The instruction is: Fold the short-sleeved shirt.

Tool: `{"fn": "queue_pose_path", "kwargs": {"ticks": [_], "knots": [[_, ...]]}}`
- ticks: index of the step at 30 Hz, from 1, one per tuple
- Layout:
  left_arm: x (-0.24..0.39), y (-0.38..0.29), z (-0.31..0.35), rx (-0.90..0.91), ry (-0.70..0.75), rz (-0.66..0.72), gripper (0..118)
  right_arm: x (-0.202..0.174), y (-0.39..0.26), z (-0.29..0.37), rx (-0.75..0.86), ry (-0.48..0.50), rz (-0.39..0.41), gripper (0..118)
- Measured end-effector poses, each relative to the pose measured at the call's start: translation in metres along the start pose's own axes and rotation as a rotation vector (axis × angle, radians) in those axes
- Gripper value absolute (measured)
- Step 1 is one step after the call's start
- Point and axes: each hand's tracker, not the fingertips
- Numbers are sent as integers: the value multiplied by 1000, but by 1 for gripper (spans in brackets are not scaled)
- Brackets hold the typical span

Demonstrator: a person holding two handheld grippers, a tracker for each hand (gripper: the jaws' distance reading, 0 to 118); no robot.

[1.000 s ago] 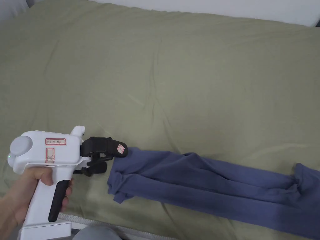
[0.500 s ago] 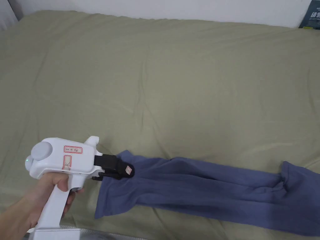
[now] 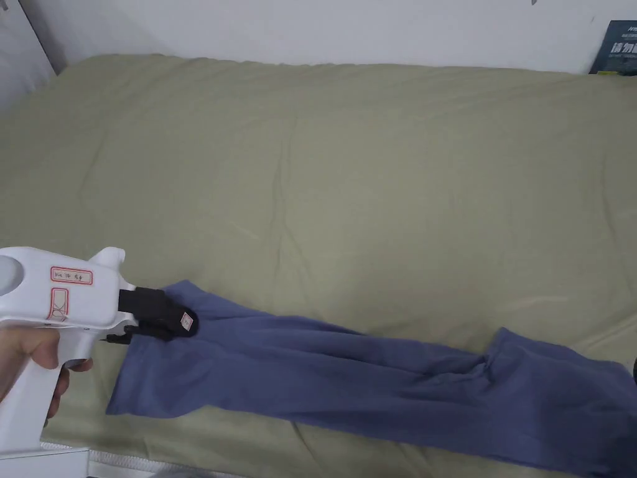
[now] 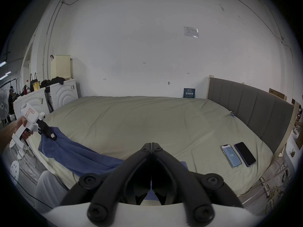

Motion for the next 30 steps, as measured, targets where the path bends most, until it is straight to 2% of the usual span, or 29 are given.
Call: {"fn": "queue_pose_path", "kwargs": {"ticks": [3,7,14,20,21,22,23,24,26,28,30], "knots": [[40,-5,-5,18,131,-127,2,3,-2,1,1,1,2,0],[97,-14,-18,12,173,-188,2,11,-7,2,2,12,0,0],[179,-34,-72,-9,193,-306,2,25,-13,9,2,3,-27,0],[221,-47,-147,-57,173,-320,5,37,-20,13,-13,-23,-60,0],[223,-43,-166,-85,147,-287,8,38,-22,13,-19,-29,-63,0],[222,-44,-180,-104,127,-268,35,39,-22,14,-24,-31,-65,0],[222,-44,-191,-107,135,-275,82,40,-23,14,-27,-34,-67,0],[221,-45,-203,-116,137,-286,117,42,-24,14,-33,-38,-71,0],[225,-59,-208,-133,147,-294,111,44,-25,15,-40,-41,-74,0],[226,-58,-202,-79,124,-278,111,45,-25,16,-43,-49,-69,0],[232,-56,-174,-87,78,-263,108,47,-25,16,-45,-52,-72,0]]}}
